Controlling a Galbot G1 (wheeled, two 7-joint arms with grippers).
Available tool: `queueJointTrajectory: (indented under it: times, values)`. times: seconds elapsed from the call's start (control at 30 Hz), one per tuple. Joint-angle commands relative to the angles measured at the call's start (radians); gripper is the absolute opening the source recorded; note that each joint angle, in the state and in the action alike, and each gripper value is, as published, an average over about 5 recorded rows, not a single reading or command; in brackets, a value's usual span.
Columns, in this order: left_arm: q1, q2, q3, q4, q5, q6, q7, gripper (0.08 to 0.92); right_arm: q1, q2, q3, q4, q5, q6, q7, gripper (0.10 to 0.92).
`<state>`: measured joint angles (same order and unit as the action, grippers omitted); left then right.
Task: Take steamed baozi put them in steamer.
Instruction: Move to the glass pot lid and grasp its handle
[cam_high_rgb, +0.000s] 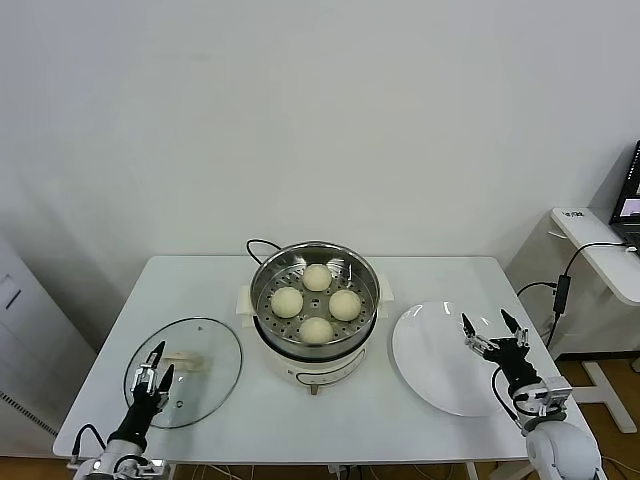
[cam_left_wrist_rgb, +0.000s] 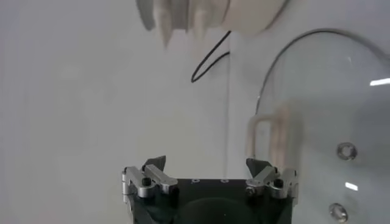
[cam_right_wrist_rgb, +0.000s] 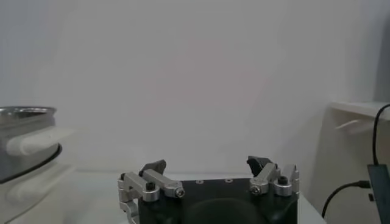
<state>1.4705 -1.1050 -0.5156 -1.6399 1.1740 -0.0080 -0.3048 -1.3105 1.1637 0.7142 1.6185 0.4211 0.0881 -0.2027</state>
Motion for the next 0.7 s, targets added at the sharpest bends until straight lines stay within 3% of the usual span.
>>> queueJointTrajectory:
  times: [0.03,0.7]
  values:
    - [-0.057,-0.037,0.008,0.07,0.098,-0.017,-0.023,0.823,-0.013,0.017,0.003,-0.003,-0.011,0.005,-0.01,0.823]
    - [-0.191,-0.074,0.03,0.175,0.089,-0.026,-0.015,0.818,-0.028,0.021,0.018,0.008,-0.001,0.007,-0.019,0.823]
